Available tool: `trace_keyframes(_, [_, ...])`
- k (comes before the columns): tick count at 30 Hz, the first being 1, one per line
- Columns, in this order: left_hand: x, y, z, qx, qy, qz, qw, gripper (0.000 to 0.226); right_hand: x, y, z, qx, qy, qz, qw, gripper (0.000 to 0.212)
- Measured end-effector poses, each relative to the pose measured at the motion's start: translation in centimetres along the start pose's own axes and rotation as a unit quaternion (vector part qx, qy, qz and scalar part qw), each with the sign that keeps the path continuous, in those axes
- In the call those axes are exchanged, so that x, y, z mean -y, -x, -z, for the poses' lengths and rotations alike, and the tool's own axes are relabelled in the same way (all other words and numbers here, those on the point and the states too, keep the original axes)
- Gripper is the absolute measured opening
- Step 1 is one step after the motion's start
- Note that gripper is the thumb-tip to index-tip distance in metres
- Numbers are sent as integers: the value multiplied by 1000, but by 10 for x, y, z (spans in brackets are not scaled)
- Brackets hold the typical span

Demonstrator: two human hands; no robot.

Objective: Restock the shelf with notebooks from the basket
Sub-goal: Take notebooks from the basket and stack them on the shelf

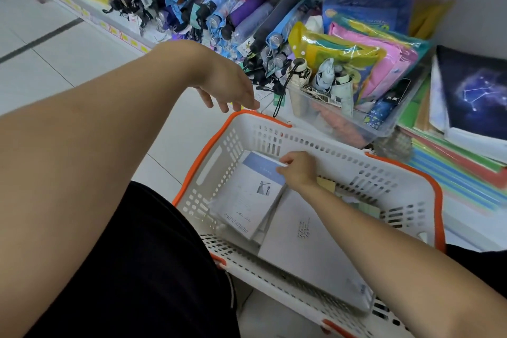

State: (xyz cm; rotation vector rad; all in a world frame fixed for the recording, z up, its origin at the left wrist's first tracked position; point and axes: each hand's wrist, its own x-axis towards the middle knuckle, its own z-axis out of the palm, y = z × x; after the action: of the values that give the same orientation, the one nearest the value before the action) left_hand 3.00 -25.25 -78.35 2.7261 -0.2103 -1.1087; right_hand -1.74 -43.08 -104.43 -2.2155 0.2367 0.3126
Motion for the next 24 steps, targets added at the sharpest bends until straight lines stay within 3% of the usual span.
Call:
trace_keyframes(3, [-2, -2, 0, 2, -4, 3, 1000, 38, 10, 5, -4, -2, -40, 21, 999, 9])
trace_keyframes(5, [-2, -2, 1, 2, -5, 5, 1000, 39, 15, 4, -1, 20, -60, -15, 998, 19])
trace_keyframes(7, [-3, -1, 1, 4, -6, 5, 1000, 40, 13, 0, 8, 27, -32, -36, 998, 24])
trace_keyframes(11, [-1, -1, -1, 5, -5, 6, 1000, 39, -8, -8, 31, 63, 48, -121, 989, 15])
trace_keyframes(15, [5, 1, -3, 4, -8, 11, 1000, 38, -17, -2, 40, 138, -99, -213, 962, 8])
trace_keyframes(20, [9, 2, -4, 5, 6, 14, 1000, 46, 15, -3, 74, 225, -135, -110, 959, 35])
trace_keyframes(24, [7, 8, -4, -5, 8, 27, 1000, 87, 70, -8, 126, 257, -290, 24, 922, 40])
